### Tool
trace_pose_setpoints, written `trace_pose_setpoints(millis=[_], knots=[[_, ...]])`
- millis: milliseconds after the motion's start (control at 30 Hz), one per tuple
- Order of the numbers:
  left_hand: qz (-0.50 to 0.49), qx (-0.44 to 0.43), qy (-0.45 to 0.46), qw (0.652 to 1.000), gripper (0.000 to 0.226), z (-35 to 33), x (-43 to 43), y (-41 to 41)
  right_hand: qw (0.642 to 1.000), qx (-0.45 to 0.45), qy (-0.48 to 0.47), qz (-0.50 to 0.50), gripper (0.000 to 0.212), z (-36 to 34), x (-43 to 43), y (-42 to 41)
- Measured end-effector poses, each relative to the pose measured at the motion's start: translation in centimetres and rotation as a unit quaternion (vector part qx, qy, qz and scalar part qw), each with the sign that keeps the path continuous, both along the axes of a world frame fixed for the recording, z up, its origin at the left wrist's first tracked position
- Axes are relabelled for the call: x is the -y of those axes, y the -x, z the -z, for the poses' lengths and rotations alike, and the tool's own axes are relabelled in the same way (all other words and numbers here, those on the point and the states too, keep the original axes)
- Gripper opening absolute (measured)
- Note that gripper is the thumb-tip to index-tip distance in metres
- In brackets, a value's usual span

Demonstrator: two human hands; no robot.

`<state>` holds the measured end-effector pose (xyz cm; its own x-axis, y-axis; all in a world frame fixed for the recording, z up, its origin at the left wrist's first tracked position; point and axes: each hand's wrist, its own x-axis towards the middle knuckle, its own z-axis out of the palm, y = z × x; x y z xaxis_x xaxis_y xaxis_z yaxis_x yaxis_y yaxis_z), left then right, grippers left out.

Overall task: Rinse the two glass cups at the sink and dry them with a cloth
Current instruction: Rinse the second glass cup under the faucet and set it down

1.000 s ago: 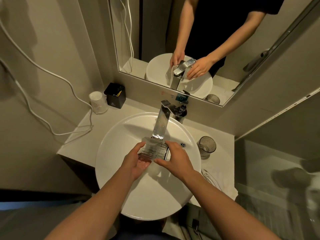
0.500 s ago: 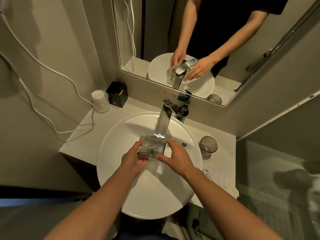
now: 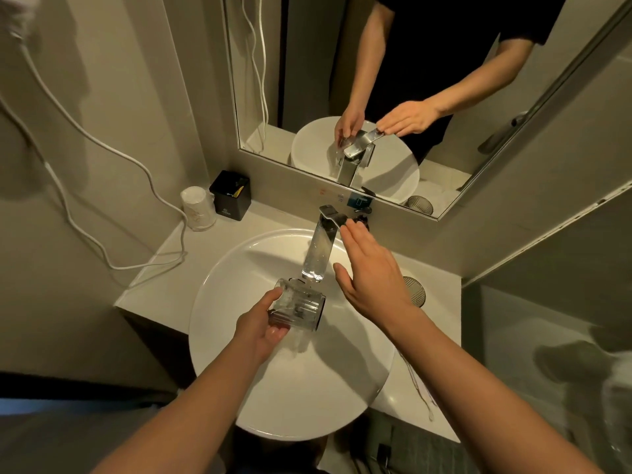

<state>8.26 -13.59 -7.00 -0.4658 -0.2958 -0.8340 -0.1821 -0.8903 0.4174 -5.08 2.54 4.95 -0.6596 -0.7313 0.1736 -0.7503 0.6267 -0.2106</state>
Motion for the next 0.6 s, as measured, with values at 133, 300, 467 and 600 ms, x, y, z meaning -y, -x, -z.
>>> trace_pose_setpoints(millis=[133, 300, 467, 600], knots=[[0.0, -0.003, 0.006, 1.0, 0.053, -0.2, 0.2, -0.1, 1.0, 0.022, -0.01, 0.008, 0.061, 0.9, -0.8, -0.8], [0.0, -0.007, 0.007, 1.0, 0.052, -0.5, 0.0, -0.3, 1.0, -0.003, 0.004, 0.008, 0.054, 1.2, -2.0, -2.7], [0.006, -0.013, -0.014, 1.0, 0.069, -1.0, -0.4, -0.6, 0.994, 0.087, -0.068, 0.016, 0.049, 1.8, -1.9, -6.0], [0.027, -0.019, -0.081, 0.996, 0.076, -1.4, -0.8, -0.8, 0.969, 0.195, -0.146, 0.036, 0.064, 2.6, -0.6, -6.1]])
